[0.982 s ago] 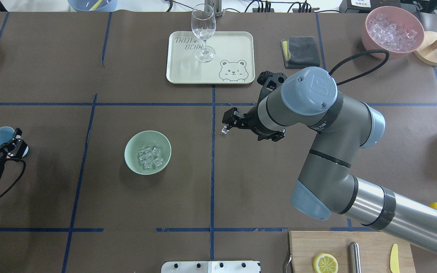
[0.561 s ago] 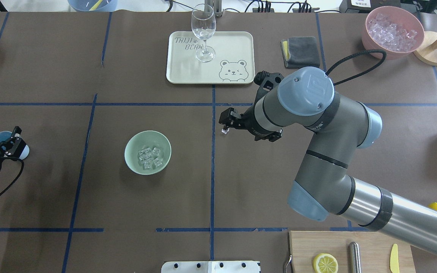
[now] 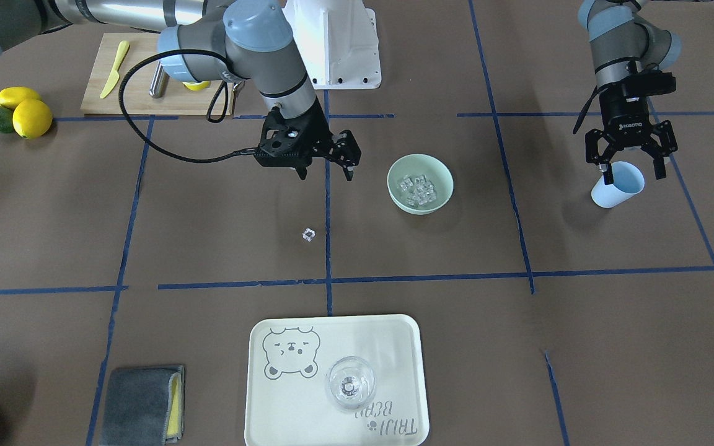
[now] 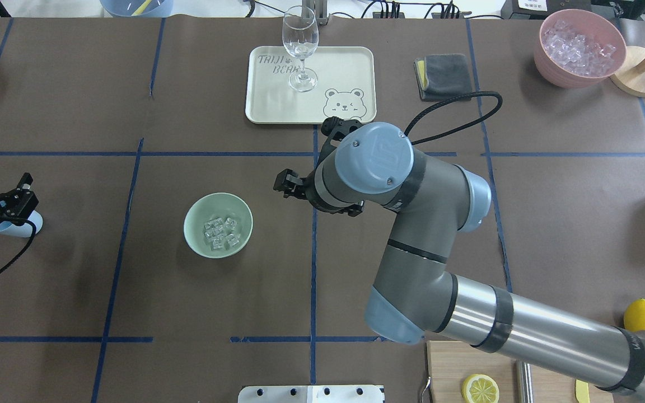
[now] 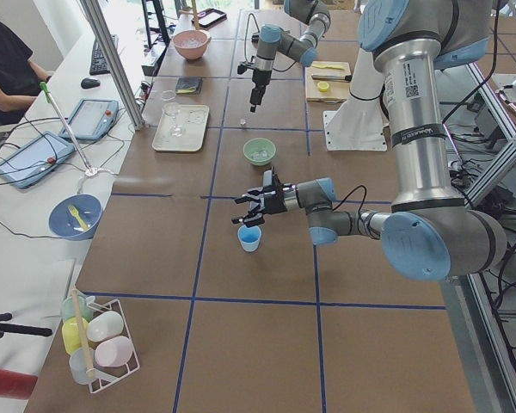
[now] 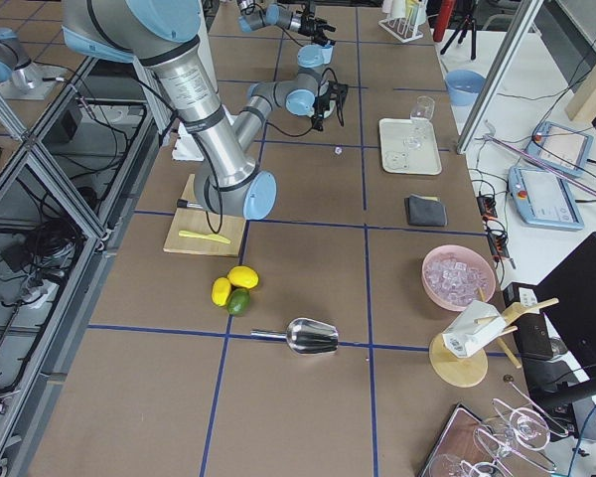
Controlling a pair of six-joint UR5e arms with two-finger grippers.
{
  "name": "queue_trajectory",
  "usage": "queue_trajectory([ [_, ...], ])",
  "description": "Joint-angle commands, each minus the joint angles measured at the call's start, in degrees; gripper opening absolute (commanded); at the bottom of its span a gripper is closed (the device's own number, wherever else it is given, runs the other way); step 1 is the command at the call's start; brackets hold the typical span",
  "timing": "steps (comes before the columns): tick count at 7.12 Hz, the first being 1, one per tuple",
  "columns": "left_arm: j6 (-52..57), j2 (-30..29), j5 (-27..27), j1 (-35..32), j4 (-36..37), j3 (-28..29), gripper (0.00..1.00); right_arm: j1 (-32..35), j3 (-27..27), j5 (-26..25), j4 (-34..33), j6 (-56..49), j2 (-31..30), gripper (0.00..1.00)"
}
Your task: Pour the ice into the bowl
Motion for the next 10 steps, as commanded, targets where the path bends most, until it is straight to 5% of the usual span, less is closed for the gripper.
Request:
queue_trajectory([
  [1, 13.4, -0.2, -9.3, -9.0, 0.5, -3.1, 1.00, -2.6, -10.0, -3.1, 0.1, 2.0, 8.2, 1.00],
  [3, 21.1, -1.1, -22.2, -18.1, 3.4, -4.9, 1.00, -3.8, -13.6, -3.9, 0.4, 1.3, 9.4, 1.00],
  [4, 24.9, -4.3, -26.1, -22.8, 12.7, -8.2, 1.00, -4.3, -14.9, -3.9, 0.4, 1.1, 9.9, 1.00],
  [7, 26.8, -7.7, -29.5, -25.6, 20.5, -9.1, 1.00, -5.4, -17.7, -3.9, 0.5, 1.0, 12.1, 1.00],
  [8, 32.3, -10.1, -35.0, -30.3, 23.1, -9.0, 1.00, -6.1, -17.8, -3.9, 0.5, 1.0, 12.1, 0.97],
  [10, 39.5, -15.9, -45.1, -37.6, 34.0, -8.9, 1.00, -6.5, -18.0, -5.0, 0.5, 0.6, 12.1, 0.08],
])
